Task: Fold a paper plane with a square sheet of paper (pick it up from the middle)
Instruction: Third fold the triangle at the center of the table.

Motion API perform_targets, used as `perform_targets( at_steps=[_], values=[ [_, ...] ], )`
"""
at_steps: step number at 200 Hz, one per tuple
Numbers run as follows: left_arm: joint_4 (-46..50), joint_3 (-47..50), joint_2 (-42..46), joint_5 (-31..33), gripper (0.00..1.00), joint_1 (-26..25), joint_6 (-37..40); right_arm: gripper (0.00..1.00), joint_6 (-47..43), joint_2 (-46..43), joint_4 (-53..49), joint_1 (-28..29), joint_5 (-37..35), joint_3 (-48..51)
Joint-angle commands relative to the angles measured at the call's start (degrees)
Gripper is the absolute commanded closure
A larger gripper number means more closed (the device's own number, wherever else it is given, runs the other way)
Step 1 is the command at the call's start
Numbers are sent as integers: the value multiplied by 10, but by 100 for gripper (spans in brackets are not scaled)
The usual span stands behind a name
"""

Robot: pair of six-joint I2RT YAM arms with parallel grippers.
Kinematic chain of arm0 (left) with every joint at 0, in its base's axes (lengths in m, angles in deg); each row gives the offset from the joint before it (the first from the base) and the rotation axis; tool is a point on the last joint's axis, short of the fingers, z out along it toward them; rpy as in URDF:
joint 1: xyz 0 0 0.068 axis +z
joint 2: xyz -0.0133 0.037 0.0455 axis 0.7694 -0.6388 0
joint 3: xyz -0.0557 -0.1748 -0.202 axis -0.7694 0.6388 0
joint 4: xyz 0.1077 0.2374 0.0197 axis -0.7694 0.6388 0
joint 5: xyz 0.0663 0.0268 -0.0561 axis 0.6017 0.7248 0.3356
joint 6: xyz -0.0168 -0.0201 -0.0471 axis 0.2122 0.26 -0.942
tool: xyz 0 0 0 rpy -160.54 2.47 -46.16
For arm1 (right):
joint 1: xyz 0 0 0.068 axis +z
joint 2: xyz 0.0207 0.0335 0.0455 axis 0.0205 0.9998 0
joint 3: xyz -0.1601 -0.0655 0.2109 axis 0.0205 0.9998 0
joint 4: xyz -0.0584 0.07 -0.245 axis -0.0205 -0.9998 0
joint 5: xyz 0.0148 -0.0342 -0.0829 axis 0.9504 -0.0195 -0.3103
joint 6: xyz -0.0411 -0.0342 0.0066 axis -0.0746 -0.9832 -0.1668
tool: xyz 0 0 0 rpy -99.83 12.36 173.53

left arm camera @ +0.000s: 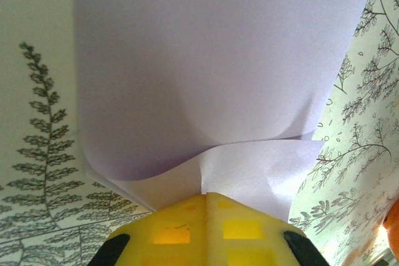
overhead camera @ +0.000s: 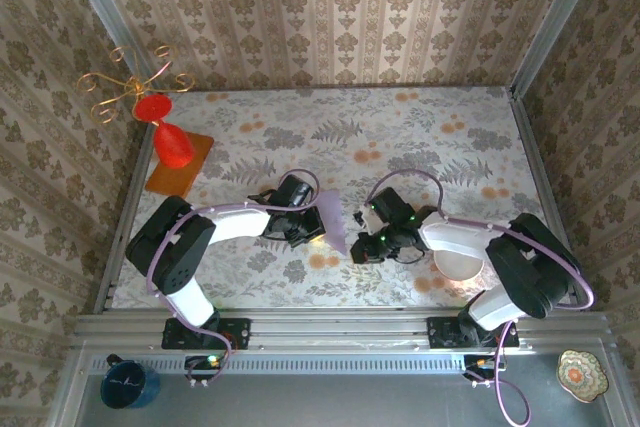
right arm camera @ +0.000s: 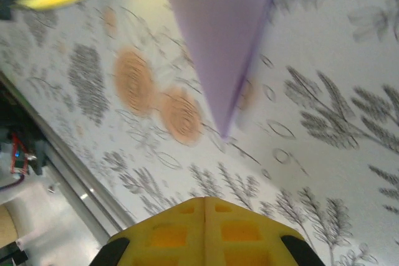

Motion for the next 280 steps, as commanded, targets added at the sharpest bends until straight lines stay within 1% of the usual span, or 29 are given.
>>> perform_targets(
  at_steps=[1,35,81,113,150,192,221,280],
  values=[
    [59,-2,-8,25,92,7,18,93,13,13,17,-3,-13,-33],
    [57,-7,-8,21,93,6,19,95,17,75,20,-1,-21,-70],
    [48,-17,-2,15,92,5,25,97,12,118,3,-1,-41,-86],
    [28,-22,23,18,92,0,48,98,10,144,-12,1,-47,-86],
    [18,-34,39,14,92,-25,73,98,2,153,-34,4,-59,-87],
    [-12,-23,14,-2,92,-51,59,99,2,157,-45,4,-65,-89],
    [-22,-22,-10,-15,92,-55,56,99,-4,163,-57,8,-69,-92],
    [-32,-1,-31,-9,92,-43,56,100,-13,184,-126,22,-131,-104]
  ],
)
